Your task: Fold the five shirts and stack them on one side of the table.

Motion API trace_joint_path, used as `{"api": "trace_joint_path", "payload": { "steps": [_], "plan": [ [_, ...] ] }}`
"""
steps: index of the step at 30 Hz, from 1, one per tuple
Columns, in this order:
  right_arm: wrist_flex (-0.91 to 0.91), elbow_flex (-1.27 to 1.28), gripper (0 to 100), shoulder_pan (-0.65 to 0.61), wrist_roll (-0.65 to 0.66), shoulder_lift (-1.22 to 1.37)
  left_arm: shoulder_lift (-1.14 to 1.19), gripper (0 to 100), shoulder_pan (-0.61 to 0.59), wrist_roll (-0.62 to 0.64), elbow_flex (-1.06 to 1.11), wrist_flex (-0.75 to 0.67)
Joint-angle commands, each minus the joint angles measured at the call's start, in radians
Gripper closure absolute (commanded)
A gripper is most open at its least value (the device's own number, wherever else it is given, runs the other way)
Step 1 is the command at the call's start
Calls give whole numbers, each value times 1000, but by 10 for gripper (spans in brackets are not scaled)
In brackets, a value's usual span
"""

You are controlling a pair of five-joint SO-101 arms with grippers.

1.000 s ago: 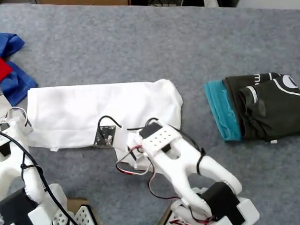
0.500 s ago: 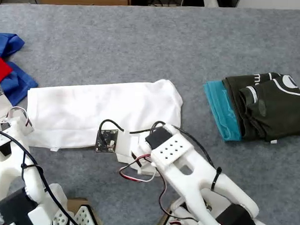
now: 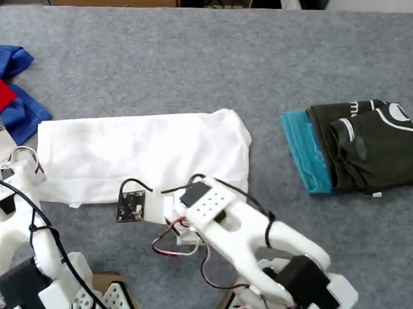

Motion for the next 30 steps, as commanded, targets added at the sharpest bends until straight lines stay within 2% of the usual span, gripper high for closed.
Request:
{"api": "trace_joint_path", "payload": {
  "steps": [1, 4, 11, 17, 24, 30],
  "plan": [
    [-9, -56, 808, 26, -17, 74, -28, 971, 4, 8, -5, -18],
    [-8, -56, 856, 31, 31, 77, -26, 971, 4, 8, -7, -18],
    [-20, -58, 978, 35, 37, 79, -28, 971, 4, 8, -7, -18],
    [-9, -113, 986, 132, 34, 82, -28, 971, 4, 9, -7, -18],
    [269, -424, 986, 209, 75, 93, -26, 971, 4, 9, -7, -18],
    [473, -728, 986, 219, 160, 288, -26, 971, 4, 9, -7, -20]
  ]
}}
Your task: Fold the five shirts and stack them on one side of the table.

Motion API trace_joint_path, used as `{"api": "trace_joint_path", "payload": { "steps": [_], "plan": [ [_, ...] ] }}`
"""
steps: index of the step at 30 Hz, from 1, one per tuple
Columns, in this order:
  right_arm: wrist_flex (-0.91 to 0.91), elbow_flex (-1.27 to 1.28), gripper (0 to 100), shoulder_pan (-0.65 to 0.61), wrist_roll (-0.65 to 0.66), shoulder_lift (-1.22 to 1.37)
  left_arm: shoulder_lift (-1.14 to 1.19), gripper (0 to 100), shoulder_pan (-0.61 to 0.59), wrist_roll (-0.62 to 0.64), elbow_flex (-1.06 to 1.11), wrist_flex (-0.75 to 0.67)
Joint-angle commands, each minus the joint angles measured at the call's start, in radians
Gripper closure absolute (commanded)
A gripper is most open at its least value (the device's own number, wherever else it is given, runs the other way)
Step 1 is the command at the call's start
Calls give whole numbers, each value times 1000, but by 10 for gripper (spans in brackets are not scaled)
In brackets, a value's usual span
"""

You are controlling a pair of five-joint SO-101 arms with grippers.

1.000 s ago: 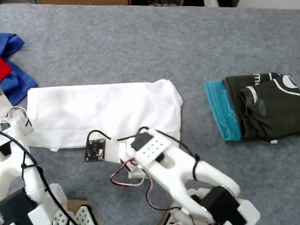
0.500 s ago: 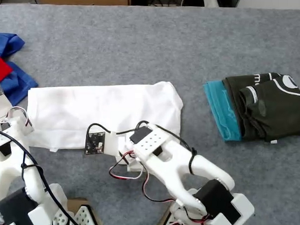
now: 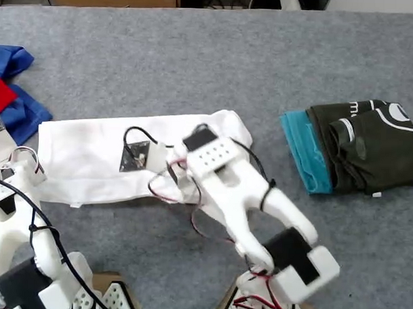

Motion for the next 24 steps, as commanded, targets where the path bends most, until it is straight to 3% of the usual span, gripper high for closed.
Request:
{"api": "trace_joint_path", "payload": {
  "steps": [1, 7, 18, 24],
  "plan": [
    [110, -239, 986, 35, 54, 111, -26, 971, 4, 9, -7, -18],
    [226, -561, 985, 51, 180, 383, -20, 971, 4, 9, -4, -38],
    [330, -1044, 981, 54, 222, 751, -20, 971, 4, 9, -4, -38],
    [338, -1152, 810, 55, 163, 792, -20, 971, 8, 9, -4, -38]
  ]
}}
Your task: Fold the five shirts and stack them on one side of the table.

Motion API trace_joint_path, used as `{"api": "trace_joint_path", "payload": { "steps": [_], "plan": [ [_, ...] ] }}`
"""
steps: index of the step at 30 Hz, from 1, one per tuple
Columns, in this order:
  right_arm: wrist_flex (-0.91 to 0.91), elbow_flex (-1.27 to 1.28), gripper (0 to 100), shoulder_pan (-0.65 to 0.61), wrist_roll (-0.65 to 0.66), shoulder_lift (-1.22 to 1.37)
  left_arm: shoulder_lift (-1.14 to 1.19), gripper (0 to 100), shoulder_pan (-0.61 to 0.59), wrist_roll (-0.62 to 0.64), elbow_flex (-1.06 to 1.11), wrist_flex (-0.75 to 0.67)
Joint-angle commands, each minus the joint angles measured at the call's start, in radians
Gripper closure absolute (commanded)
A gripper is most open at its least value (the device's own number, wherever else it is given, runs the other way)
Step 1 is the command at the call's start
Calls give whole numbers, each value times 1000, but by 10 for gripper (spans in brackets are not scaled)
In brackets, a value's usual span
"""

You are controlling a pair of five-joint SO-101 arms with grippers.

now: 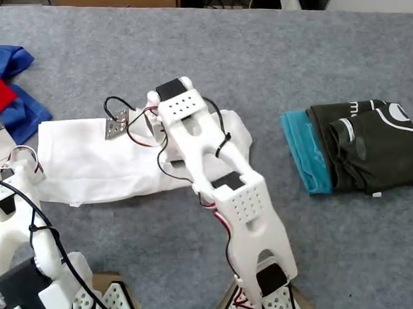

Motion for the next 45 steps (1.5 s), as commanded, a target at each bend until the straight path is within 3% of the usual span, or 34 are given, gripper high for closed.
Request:
{"api": "trace_joint_path", "payload": {
  "steps": [1, 10, 13, 15, 22, 25, 27, 29, 37, 40, 45],
  "plan": [
    [9, -97, 793, 14, -54, -12, -20, 971, 10, 9, -4, -17],
    [91, -302, 788, 147, -400, -10, -20, 971, 10, 9, -4, -17],
    [103, -338, 864, 212, -505, -33, -20, 971, 10, 9, -4, -17],
    [103, -323, 985, 232, -537, -76, -23, 971, 10, 9, -4, -17],
    [101, 38, 986, 209, -539, -367, -29, 970, 16, 2, -13, -5],
    [61, 199, 986, 210, -539, -476, -48, 913, 53, -106, -160, 212],
    [18, 285, 986, 213, -539, -522, -46, 888, 35, -114, -340, 428],
    [-3, 349, 986, 210, -542, -553, -5, 884, 12, -117, -467, 532],
    [-3, 420, 986, 213, -543, -611, 397, 756, 25, -170, -970, 979],
    [-3, 421, 986, 210, -543, -631, 575, 755, 25, -170, -1164, 1092],
    [-2, 421, 986, 207, -543, -648, 813, 759, 27, -166, -1356, 1151]
  ]
}}
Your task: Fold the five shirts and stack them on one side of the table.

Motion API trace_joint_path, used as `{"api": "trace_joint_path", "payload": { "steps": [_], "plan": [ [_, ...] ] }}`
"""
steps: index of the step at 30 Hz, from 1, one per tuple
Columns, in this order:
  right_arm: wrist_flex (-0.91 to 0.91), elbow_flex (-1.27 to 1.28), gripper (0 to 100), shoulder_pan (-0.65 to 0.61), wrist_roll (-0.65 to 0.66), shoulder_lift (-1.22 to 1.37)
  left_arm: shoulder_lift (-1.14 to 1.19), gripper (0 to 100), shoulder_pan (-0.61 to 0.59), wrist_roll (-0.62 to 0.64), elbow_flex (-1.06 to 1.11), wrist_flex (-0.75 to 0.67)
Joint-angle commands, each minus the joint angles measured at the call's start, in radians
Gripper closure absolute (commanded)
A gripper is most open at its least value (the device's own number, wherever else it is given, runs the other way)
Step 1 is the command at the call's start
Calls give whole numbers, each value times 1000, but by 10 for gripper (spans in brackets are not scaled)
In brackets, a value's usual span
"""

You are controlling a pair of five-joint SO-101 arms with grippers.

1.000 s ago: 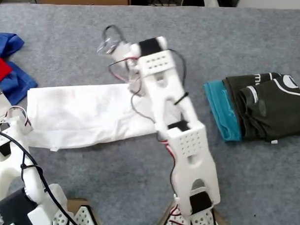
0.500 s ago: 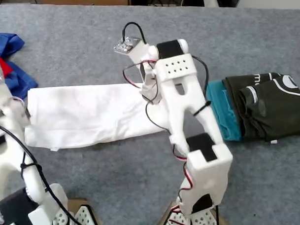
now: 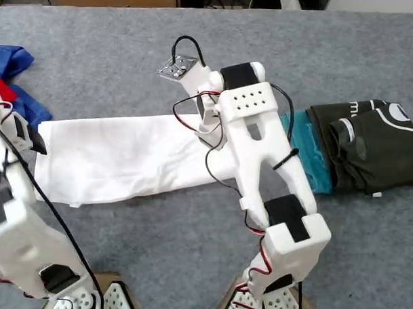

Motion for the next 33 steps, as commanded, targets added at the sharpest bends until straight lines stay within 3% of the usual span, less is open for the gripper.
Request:
{"api": "trace_joint_path", "payload": {
  "steps": [1, 10, 15, 20, 26, 33],
  "plan": [
    [-2, 2, 986, -8, -9, -56, 124, 759, 4, -5, -148, 34],
    [-5, 10, 986, -9, -38, -59, 356, 769, 13, 95, -142, -84],
    [-5, 10, 986, -9, -38, -59, 374, 976, 16, 97, -171, -84],
    [-31, 1, 986, 12, -40, -59, 371, 971, 41, 92, -197, -18],
    [-46, -41, 986, 97, -44, -59, 249, 971, 107, 92, -228, 63],
    [52, -274, 986, 255, -26, -59, -9, 971, 275, 101, -217, 190]
  ]
}}
